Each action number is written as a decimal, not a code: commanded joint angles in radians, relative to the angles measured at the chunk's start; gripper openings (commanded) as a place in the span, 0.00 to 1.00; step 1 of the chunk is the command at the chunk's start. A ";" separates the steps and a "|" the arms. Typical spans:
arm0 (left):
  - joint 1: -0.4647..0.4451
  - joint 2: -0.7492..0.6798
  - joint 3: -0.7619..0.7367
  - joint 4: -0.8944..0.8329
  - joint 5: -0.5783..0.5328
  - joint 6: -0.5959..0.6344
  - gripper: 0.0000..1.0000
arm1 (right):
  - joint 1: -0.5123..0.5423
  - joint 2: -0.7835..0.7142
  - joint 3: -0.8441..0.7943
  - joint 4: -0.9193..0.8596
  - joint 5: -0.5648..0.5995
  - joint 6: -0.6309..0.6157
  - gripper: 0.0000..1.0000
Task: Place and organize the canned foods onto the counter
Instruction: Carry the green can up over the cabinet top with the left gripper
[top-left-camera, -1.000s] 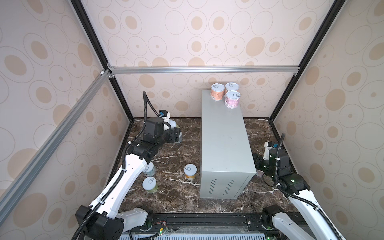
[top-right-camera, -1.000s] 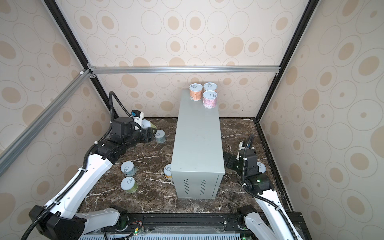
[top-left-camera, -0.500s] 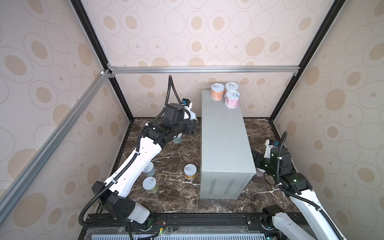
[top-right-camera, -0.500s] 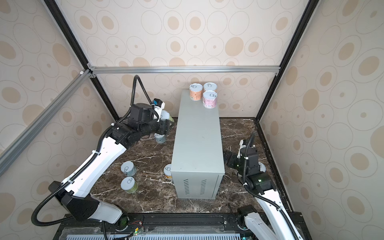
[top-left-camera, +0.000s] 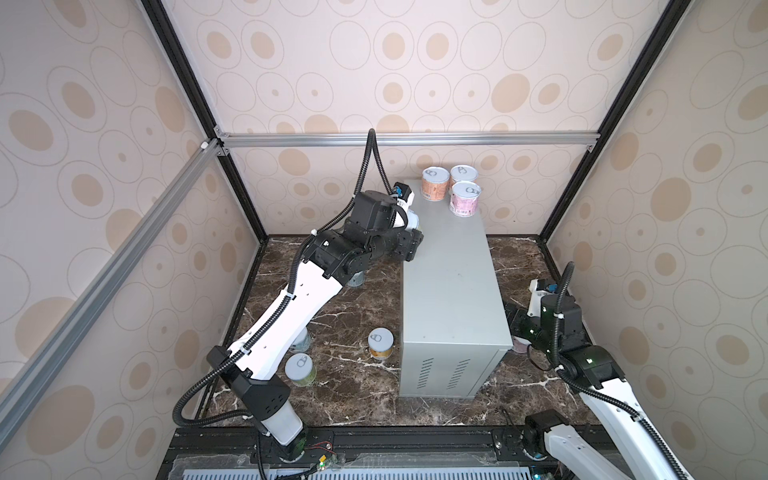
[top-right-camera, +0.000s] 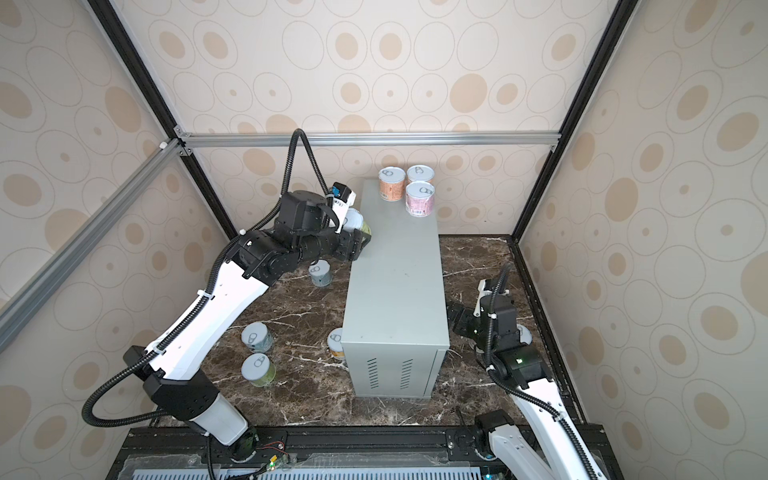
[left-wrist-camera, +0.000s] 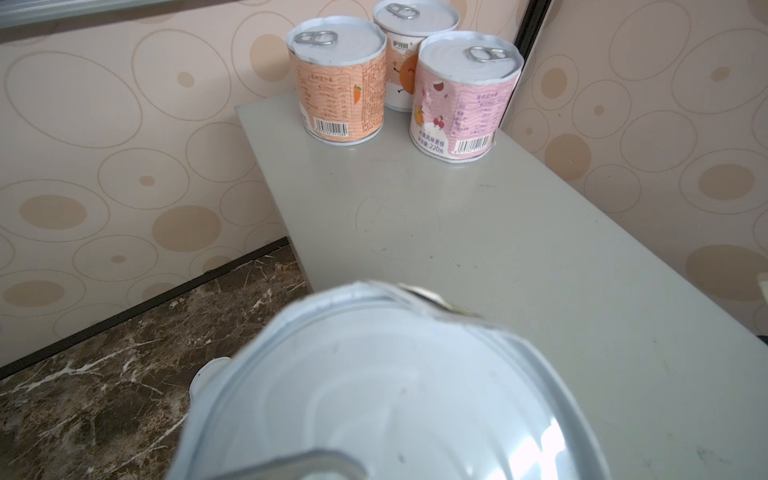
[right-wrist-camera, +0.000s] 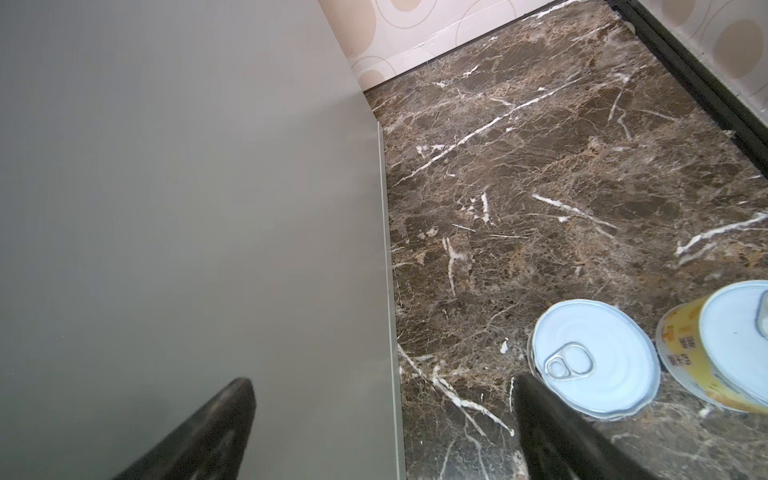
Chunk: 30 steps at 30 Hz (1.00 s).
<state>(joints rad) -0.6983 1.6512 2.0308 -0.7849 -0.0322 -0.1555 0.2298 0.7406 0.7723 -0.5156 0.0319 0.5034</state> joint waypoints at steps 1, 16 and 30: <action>-0.030 0.033 0.094 0.005 -0.017 0.040 0.62 | 0.003 0.000 0.026 -0.013 -0.007 -0.013 1.00; -0.065 0.234 0.338 -0.107 0.005 0.052 0.73 | 0.003 0.000 0.021 -0.013 -0.012 -0.020 0.99; -0.075 0.208 0.324 -0.052 -0.025 0.053 0.94 | 0.003 -0.023 0.023 -0.025 -0.010 -0.026 0.99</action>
<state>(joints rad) -0.7605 1.8977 2.3306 -0.8677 -0.0463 -0.1219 0.2298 0.7345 0.7723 -0.5171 0.0219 0.4847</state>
